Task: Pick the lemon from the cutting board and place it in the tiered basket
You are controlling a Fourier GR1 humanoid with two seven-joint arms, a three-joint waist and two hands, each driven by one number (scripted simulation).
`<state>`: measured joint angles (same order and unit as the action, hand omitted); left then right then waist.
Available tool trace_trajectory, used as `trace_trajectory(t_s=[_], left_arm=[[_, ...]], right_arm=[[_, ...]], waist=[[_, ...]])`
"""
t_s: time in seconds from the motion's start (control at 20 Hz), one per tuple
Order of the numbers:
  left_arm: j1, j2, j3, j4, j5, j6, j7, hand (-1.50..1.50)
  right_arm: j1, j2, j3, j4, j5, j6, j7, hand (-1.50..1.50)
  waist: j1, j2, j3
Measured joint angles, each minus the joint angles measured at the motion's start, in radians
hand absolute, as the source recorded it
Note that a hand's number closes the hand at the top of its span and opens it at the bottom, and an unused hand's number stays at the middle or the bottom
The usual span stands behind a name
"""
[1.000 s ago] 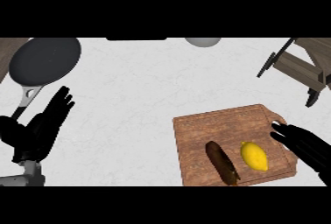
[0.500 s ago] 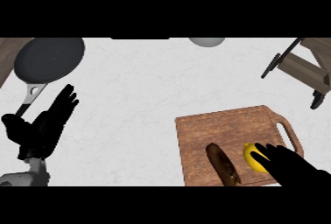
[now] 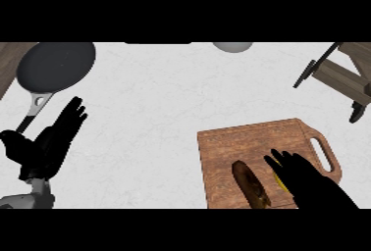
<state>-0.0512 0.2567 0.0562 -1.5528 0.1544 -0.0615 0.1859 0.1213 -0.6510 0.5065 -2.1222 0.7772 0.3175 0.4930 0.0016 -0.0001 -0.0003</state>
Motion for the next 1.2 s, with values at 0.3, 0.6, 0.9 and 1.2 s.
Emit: trace_trajectory(t_s=[0.3, 0.6, 0.9, 1.2], left_arm=[[0.019, -0.026, -0.004, -0.023, -0.029, 0.006, 0.001, 0.0], [-0.004, -0.042, 0.0, -0.015, -0.047, 0.009, 0.019, 0.0], [0.005, -0.051, 0.006, -0.055, -0.055, -0.004, 0.047, 0.0], [0.011, -0.048, 0.024, -0.049, -0.053, -0.022, 0.036, 0.0]], right_arm=[[0.018, 0.048, -0.023, 0.146, 0.101, -0.081, -0.108, -1.5], [-0.003, 0.082, -0.08, 0.253, 0.168, -0.155, -0.208, -1.5], [-0.029, 0.135, -0.111, 0.319, 0.235, -0.136, -0.248, 1.5], [-0.026, 0.129, -0.101, 0.38, 0.254, -0.061, -0.294, 1.5]], waist=[[-0.002, 0.0, 0.0], [-0.003, 0.0, 0.001], [-0.001, 0.0, 0.0], [-0.002, -0.002, -0.002]])
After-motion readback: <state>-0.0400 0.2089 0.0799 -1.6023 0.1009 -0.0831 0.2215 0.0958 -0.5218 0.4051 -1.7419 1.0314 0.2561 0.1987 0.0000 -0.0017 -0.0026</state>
